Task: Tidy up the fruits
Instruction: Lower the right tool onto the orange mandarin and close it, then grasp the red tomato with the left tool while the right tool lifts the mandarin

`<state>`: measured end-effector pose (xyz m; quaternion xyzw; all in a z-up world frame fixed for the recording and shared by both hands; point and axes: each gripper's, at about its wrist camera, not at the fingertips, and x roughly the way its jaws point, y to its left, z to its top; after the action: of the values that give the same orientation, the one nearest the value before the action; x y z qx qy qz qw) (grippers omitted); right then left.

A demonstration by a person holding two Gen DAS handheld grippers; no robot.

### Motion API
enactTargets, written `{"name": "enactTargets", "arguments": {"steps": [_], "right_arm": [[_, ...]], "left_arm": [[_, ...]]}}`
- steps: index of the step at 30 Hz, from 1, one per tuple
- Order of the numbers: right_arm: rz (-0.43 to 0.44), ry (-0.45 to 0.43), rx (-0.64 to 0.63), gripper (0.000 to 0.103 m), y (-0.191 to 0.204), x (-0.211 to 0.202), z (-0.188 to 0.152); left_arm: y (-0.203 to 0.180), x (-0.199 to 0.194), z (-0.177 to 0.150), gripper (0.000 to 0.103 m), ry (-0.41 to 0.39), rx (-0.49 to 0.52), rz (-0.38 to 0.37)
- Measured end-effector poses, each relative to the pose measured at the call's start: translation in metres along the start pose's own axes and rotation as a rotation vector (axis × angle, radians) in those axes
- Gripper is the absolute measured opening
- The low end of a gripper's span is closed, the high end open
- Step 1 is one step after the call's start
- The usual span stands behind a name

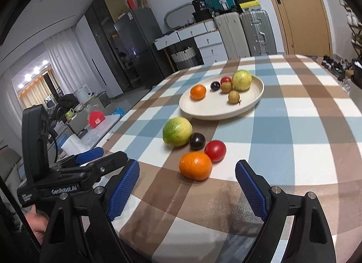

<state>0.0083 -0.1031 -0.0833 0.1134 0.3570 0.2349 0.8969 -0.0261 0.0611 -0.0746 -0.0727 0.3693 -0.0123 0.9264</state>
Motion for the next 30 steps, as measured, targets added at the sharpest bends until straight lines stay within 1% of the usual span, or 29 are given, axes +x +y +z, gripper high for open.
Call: {"name": "enactTargets", "arguments": {"steps": [5, 10, 17, 19, 21, 22, 23, 24, 26, 30], "right_arm": [[0.006, 0.037, 0.019, 0.088, -0.002, 0.016, -0.003], [0.002, 0.054, 0.017, 0.085, -0.003, 0.025, 0.001], [-0.004, 0.078, 0.028, 0.074, -0.006, 0.037, 0.005], [-0.001, 0.083, 0.028, 0.072, -0.006, 0.039, 0.005], [-0.002, 0.087, 0.022, 0.066, -0.004, 0.041, 0.005], [-0.002, 0.091, 0.019, 0.064, -0.004, 0.042, 0.005], [-0.001, 0.093, 0.019, 0.060, -0.004, 0.043, 0.005], [-0.002, 0.090, 0.016, 0.053, -0.004, 0.044, 0.005], [-0.014, 0.089, 0.006, 0.044, -0.004, 0.045, 0.005], [-0.012, 0.093, -0.007, 0.041, -0.002, 0.046, 0.003]], "left_arm": [[0.002, 0.009, -0.006, 0.102, 0.021, 0.004, -0.009], [0.001, 0.016, -0.008, 0.102, 0.029, 0.005, -0.022], [0.001, 0.024, -0.006, 0.102, 0.043, 0.006, -0.036], [0.001, 0.025, -0.006, 0.102, 0.043, 0.006, -0.036], [0.001, 0.025, -0.006, 0.102, 0.044, 0.006, -0.036], [0.001, 0.026, -0.006, 0.102, 0.047, 0.007, -0.036], [0.000, 0.027, -0.005, 0.102, 0.050, 0.008, -0.037], [0.000, 0.028, -0.005, 0.102, 0.054, 0.009, -0.037], [0.000, 0.030, -0.005, 0.102, 0.058, 0.008, -0.040], [-0.001, 0.032, -0.005, 0.102, 0.061, 0.009, -0.038]]}}
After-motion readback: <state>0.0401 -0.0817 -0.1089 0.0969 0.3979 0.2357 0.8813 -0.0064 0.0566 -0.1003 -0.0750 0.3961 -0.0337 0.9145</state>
